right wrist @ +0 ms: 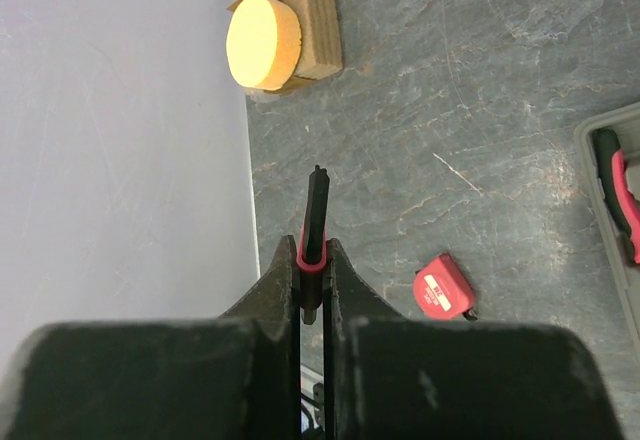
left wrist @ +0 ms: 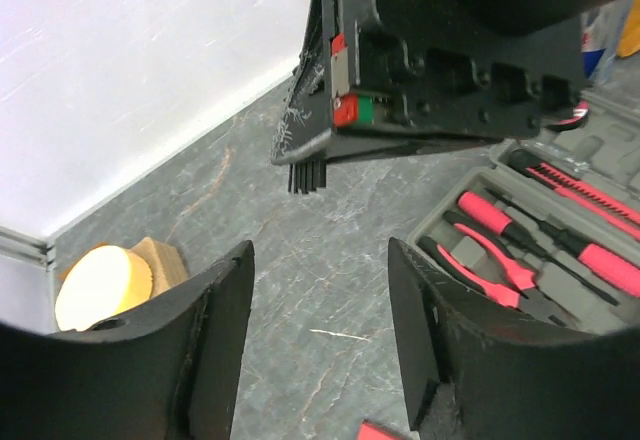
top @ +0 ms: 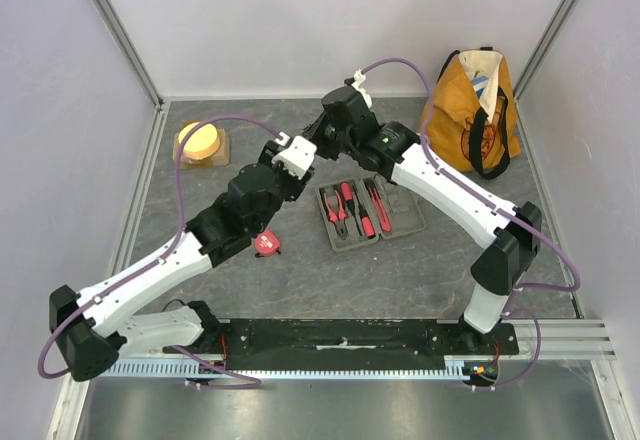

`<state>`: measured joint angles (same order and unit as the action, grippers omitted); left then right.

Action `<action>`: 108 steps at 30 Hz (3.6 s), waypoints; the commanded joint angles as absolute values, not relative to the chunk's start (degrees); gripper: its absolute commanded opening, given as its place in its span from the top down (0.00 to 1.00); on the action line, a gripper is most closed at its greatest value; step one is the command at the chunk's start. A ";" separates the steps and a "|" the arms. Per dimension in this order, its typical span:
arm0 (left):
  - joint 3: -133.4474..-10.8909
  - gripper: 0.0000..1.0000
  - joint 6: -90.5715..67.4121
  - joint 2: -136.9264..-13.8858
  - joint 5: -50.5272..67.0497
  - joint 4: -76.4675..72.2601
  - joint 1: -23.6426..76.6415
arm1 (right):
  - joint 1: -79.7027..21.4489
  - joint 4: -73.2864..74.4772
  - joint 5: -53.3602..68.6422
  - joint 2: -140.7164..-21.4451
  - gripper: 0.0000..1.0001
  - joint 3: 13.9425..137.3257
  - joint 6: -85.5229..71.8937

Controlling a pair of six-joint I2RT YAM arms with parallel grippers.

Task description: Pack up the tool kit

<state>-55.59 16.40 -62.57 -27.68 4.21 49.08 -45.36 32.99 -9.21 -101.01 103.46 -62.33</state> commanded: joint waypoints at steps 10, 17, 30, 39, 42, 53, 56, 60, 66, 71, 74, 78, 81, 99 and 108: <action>-56.51 0.36 -8.06 -50.02 -24.96 18.71 49.22 | -38.07 16.79 6.22 -91.94 1.00 88.87 -52.14; -56.78 0.34 -24.24 -47.28 -21.89 24.34 48.87 | -35.25 16.17 25.56 -85.62 1.00 80.44 -31.84; -55.20 0.29 -36.47 -66.33 12.53 26.81 29.99 | -24.18 23.45 28.93 -73.92 1.00 66.89 -24.96; -56.77 0.32 -37.97 -89.11 25.32 18.73 30.32 | -20.48 29.53 15.82 -69.61 1.00 62.85 -25.05; -58.88 0.37 -38.23 -93.50 22.42 20.03 30.41 | -20.22 29.62 15.12 -68.99 1.00 61.53 -25.40; -60.20 0.55 -44.20 -100.54 17.93 15.03 30.50 | -20.30 29.62 14.50 -69.96 1.00 59.24 -25.93; -60.99 0.55 -45.17 -101.60 16.97 14.33 30.50 | -20.21 29.53 14.68 -70.57 1.00 59.06 -26.01; -62.31 0.55 -46.05 -102.92 15.65 13.27 30.59 | -20.13 29.27 15.03 -71.01 1.00 58.62 -25.66; -65.91 0.60 -45.62 -106.34 13.37 17.30 30.59 | -20.13 29.01 15.29 -71.80 1.00 57.57 -25.05; -67.06 0.74 -43.16 -108.19 11.34 20.56 30.32 | -19.86 28.92 14.94 -72.51 1.00 57.04 -24.79; -67.94 0.80 -41.75 -109.33 10.20 23.02 29.97 | -19.86 28.83 14.94 -73.21 1.00 57.04 -24.44; -67.77 0.85 -39.38 -108.81 9.23 26.10 27.69 | -19.78 28.39 14.94 -75.05 1.00 56.43 -23.56; -67.24 0.86 -35.87 -107.23 7.91 28.12 25.15 | -19.86 27.07 17.57 -77.60 1.00 55.81 -22.59; -76.81 0.86 -16.97 -110.47 11.60 42.54 21.45 | -20.74 27.95 23.47 -98.17 1.00 66.88 -12.05; -78.40 0.86 -15.64 -112.32 13.18 42.71 21.01 | -20.83 29.71 23.12 -103.97 1.00 70.66 -7.91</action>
